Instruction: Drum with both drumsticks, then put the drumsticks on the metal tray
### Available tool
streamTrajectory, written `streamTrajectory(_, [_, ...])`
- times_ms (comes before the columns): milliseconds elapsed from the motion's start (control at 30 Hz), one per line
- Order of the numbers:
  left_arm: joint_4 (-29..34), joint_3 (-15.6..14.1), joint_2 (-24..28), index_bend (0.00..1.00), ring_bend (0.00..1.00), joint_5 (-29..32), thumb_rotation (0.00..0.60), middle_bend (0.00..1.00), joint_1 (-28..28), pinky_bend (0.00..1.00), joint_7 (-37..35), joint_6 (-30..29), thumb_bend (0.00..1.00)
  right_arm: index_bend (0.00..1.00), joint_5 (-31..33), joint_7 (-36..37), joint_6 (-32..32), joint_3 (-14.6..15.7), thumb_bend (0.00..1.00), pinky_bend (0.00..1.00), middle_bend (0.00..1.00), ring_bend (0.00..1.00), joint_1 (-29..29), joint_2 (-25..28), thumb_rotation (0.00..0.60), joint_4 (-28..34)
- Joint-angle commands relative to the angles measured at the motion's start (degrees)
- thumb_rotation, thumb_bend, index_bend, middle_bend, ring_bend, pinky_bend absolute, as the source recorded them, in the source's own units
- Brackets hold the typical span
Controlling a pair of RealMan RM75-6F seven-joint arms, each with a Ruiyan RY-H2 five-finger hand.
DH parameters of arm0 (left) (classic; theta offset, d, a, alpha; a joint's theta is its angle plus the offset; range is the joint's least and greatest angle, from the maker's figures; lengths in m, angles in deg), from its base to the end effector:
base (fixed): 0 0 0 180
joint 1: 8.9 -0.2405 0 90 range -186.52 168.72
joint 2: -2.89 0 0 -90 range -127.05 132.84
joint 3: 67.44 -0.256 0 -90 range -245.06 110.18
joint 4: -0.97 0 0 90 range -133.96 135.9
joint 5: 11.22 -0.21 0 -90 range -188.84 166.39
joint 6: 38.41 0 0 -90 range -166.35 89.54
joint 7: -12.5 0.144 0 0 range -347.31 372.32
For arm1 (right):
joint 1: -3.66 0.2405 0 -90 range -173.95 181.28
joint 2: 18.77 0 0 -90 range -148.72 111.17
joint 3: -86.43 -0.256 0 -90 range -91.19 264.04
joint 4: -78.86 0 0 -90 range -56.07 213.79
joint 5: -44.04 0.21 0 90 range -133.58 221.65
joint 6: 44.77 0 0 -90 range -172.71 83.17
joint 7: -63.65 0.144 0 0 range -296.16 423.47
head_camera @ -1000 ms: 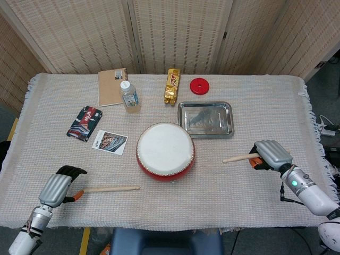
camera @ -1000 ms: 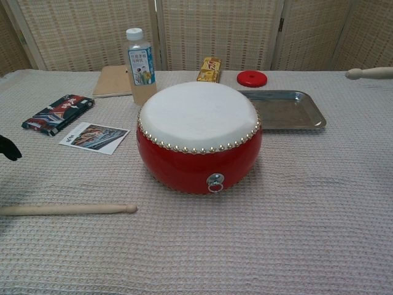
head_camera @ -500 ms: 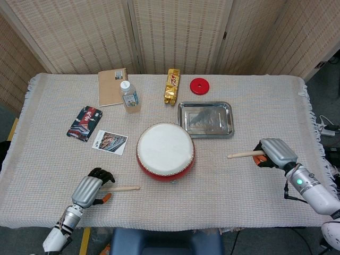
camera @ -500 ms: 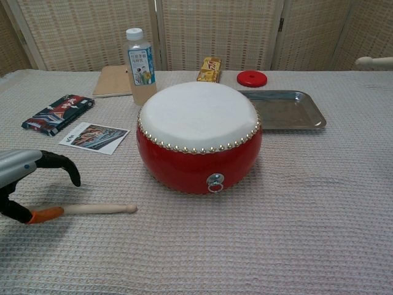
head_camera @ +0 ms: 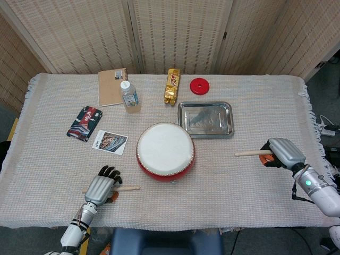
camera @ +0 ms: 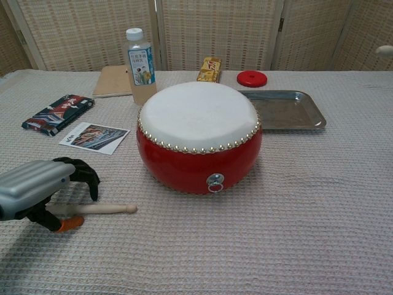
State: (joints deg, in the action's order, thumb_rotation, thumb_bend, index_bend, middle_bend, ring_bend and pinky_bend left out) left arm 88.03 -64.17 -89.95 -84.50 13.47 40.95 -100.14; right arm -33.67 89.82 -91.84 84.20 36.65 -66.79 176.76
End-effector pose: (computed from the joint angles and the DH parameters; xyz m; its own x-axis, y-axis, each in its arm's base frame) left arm -0.2188 0.2382 -0.0430 0.4982 0.3269 0.8031 0.8620 -0.2863 -0.4183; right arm -0.2550 -0.3026 0.1723 0.1916 -0.4487 0.8729 -0.9814 -0.0799 0.1743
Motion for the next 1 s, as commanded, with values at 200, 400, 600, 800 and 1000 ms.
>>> streamTrajectory(200, [0.1,-0.2,-0.4,0.56,0.08,0.9,0.600,0.21,0.3,0.07,-2.2,0.0,0.38,1.00,-1.4,2.1,-0.4,-0.4,0.86,1.00,1.00,1.00,-1.1,-0.1,0.600,-1.1])
streamTrajectory(400, [0.5,-0.3,0.5,0.60,0.11,-2.0,0.600,0.24,-0.6,0.08,-9.9,-2.4,0.39,1.00,-2.0,3.6,-1.1,-0.8,0.86,1.00,1.00,1.00,-2.0,-0.2,0.600,-1.5])
streamTrajectory(600, [0.0,-0.1,4.1,0.60,0.15,-9.0,0.600,0.29,-3.1,0.09,-32.3,-8.1,0.39,1.00,-3.0,4.5,-2.1,-1.0,0.86,1.00,1.00,1.00,-2.8,0.1,0.600,-1.1])
streamTrajectory(800, [-3.5,2.0,6.1,0.58,0.18,-10.4,0.600,0.31,-4.9,0.13,-62.0,-11.5,0.39,1.00,-3.5,4.7,-2.9,-1.2,0.86,1.00,1.00,1.00,-3.4,0.2,0.600,-0.5])
streamTrajectory(1000, [-5.4,3.4,7.5,0.56,0.20,-8.3,0.600,0.34,-5.0,0.15,-84.2,-8.2,0.39,1.00,-3.6,4.6,-2.6,-1.3,0.86,1.00,1.00,1.00,-3.5,0.2,0.600,-0.2])
